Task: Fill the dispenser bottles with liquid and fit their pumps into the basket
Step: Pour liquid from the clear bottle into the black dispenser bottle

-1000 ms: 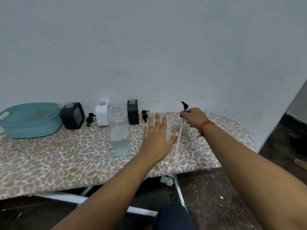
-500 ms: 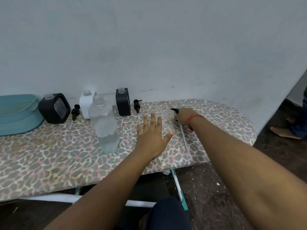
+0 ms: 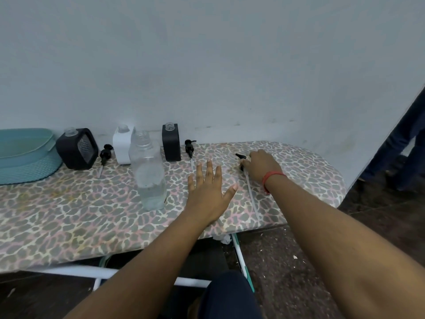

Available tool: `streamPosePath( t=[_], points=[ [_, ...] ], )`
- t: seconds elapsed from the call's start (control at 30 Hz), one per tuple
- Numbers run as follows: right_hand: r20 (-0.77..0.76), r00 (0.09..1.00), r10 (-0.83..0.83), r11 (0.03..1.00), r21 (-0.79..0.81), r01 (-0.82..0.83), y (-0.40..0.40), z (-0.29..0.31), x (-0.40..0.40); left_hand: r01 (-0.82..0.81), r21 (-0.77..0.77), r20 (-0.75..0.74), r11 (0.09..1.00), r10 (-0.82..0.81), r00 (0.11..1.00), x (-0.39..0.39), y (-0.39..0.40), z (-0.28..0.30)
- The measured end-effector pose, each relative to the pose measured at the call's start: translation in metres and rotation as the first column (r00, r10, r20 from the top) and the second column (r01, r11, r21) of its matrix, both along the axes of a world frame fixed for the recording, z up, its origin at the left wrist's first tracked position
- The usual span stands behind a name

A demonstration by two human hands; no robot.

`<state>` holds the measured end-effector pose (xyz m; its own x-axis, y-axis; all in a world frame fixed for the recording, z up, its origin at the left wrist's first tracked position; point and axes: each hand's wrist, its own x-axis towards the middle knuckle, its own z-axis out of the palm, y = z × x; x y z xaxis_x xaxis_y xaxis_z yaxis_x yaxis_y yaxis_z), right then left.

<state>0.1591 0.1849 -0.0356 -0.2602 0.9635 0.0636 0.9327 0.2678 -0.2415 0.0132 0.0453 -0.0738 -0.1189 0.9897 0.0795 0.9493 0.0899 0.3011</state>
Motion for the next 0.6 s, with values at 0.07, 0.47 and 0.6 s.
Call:
streamPosePath(
  t=[0.07,0.47,0.6],
  points=[
    [0.012,0.999,0.033,0.999,0.042,-0.033,-0.013,0.002,0.0,-0.005,0.011,0.005,1.0,0.004,1.0,-0.002,-0.008,0.004],
    [0.095,0.963,0.252,0.949,0.17,-0.265,-0.113,0.029,-0.042,-0.033,0.157,-0.05,0.987,0.041,0.998,-0.026,-0.096,0.046],
    [0.082,0.956,0.283,0.935,0.198,-0.294,-0.143,0.045,-0.06,-0.036,0.226,-0.079,0.974,0.055,0.995,-0.039,-0.129,0.06]
  ],
)
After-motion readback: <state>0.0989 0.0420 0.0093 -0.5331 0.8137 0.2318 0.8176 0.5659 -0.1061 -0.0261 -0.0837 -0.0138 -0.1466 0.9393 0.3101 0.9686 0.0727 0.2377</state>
